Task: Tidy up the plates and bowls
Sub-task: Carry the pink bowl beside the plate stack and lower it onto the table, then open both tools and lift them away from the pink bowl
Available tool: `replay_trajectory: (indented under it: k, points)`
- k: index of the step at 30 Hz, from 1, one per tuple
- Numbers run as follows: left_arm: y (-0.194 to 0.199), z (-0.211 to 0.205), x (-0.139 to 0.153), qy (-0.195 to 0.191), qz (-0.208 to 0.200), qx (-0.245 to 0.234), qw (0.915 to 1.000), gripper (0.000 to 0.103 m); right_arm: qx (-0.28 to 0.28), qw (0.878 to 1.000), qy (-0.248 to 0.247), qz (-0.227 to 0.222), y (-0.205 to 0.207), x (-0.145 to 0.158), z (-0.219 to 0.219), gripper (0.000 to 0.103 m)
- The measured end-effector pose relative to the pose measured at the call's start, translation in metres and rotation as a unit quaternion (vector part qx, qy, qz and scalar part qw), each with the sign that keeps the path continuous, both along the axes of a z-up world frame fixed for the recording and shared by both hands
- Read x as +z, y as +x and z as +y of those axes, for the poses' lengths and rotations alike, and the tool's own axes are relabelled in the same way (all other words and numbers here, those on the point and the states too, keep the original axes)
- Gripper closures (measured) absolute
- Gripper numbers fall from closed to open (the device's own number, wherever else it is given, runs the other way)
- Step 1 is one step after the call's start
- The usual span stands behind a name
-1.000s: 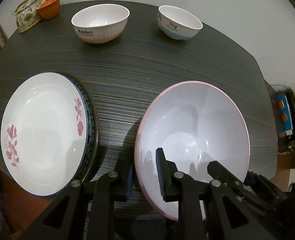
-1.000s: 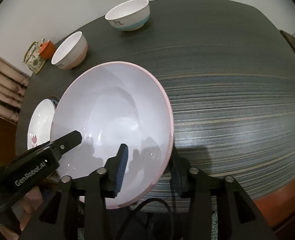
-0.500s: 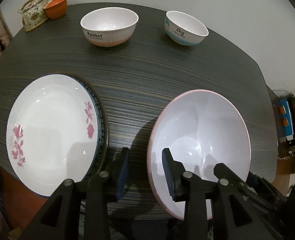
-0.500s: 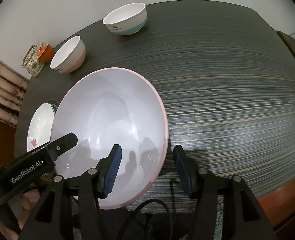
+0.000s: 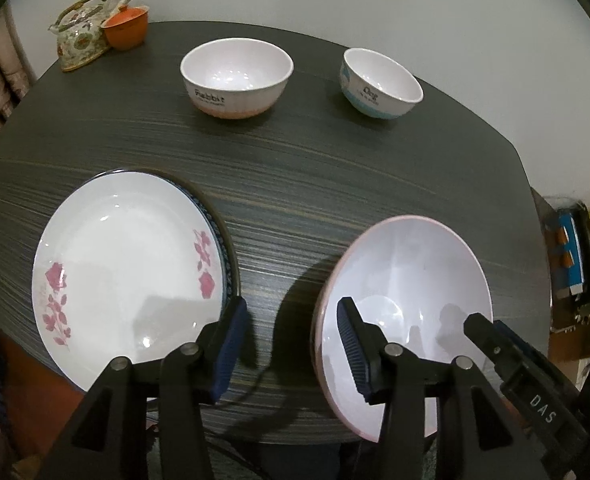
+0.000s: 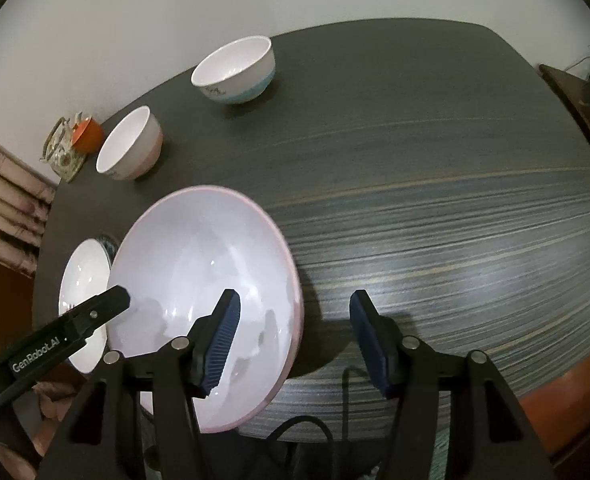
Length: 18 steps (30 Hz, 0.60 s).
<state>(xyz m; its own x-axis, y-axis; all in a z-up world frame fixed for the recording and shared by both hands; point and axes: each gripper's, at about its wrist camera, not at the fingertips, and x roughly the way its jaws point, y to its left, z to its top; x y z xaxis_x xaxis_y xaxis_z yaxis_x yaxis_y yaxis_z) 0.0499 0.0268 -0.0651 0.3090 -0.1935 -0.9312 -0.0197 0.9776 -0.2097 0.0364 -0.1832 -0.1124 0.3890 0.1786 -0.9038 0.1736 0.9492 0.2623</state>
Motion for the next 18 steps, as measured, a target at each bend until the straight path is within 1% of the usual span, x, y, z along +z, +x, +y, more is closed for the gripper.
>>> replay_trajectory:
  k: [4,9,12,18]
  points:
    - [0.000,0.006,0.004,-0.010,-0.005,0.012,0.9999,0.054,-0.007,1.000,-0.007,-0.004,0.003,0.004,-0.005,0.048]
    - [0.001,0.018,0.009,-0.011,-0.011,0.024,0.9996,0.053,-0.009,1.000,-0.015,-0.018,0.007,0.016,-0.008,0.048]
    - [0.002,0.027,0.014,-0.022,-0.017,0.031,0.9991,0.053,0.000,0.999,-0.024,-0.025,0.010,0.022,-0.004,0.048]
    - [0.003,0.043,0.028,-0.026,-0.033,0.036,0.9985,0.053,0.025,0.998,-0.034,-0.039,0.021,0.036,0.013,0.048]
